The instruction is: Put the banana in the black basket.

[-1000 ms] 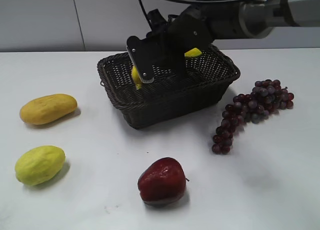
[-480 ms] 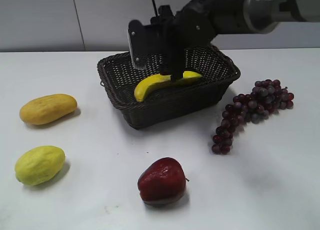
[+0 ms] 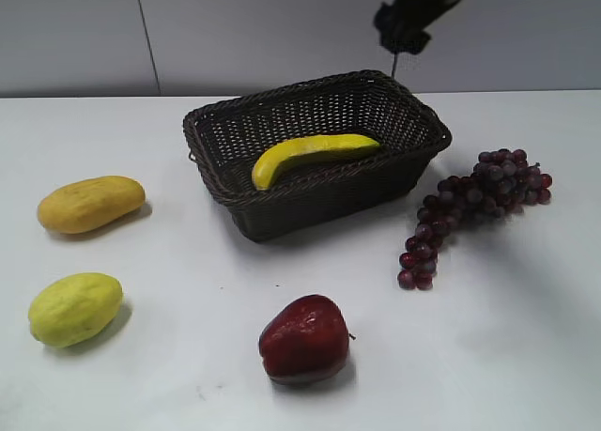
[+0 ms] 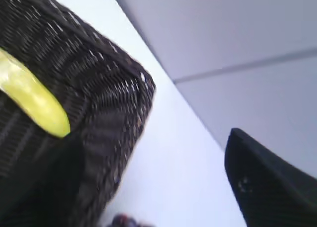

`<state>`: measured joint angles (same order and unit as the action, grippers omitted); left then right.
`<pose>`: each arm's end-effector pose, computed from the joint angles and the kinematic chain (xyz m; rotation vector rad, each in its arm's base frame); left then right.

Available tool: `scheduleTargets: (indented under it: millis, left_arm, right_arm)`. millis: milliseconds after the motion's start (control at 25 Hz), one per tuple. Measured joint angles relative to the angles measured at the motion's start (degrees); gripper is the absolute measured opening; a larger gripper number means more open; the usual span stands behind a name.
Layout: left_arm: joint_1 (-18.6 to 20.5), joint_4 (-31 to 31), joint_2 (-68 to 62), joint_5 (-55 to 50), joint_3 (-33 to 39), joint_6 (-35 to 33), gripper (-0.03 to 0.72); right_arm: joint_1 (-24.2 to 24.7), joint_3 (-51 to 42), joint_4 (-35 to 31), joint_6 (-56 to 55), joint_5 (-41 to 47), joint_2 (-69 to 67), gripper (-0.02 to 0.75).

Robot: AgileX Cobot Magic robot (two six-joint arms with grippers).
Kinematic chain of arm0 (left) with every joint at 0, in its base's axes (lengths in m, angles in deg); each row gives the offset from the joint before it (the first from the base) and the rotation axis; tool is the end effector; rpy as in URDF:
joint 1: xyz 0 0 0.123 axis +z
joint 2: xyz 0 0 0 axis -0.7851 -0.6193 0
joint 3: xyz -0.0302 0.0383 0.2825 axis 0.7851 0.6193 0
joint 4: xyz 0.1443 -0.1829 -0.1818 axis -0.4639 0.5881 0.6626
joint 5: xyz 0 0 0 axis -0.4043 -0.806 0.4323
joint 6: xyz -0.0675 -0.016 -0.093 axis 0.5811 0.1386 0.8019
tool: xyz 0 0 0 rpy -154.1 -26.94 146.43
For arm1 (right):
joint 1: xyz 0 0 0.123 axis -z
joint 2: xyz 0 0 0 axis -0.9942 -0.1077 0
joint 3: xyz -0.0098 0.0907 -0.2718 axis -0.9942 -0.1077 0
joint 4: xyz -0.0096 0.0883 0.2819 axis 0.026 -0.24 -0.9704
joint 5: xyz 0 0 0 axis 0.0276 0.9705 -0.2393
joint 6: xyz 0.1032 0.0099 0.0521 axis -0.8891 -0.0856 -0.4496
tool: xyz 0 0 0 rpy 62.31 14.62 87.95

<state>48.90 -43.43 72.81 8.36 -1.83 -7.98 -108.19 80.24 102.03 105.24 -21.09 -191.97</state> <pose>0.0548 0.0119 0.2819 0.0854 2.0607 0.1659 0.4792 0.1878 0.2625 -1.0275 2.1985 -0.3313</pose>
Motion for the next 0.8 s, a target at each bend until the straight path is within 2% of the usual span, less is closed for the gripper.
scheduleTargets:
  millis: [160, 280, 440, 600, 800]
  left_arm:
    - [0.0, 0.0, 0.0, 0.0, 0.0, 0.0, 0.24]
    - [0.0, 0.0, 0.0, 0.0, 0.0, 0.0, 0.24]
    - [0.0, 0.0, 0.0, 0.0, 0.0, 0.0, 0.24]
    - [0.0, 0.0, 0.0, 0.0, 0.0, 0.0, 0.24]
    - [0.0, 0.0, 0.0, 0.0, 0.0, 0.0, 0.24]
  right_arm:
    - [7.1, 0.9, -0.7, -6.1, 14.0, 0.0, 0.657]
    - [12.8, 0.9, -4.6, -9.2, 22.6, 0.1, 0.656]
    - [19.4, 0.3, -12.3, -10.4, 25.7, 1.3, 0.649]
    - [21.0, -6.8, -15.4, -10.6, 25.9, 7.9, 0.635]
    - [21.2, -20.6, -16.8, -10.8, 25.9, 20.1, 0.613]
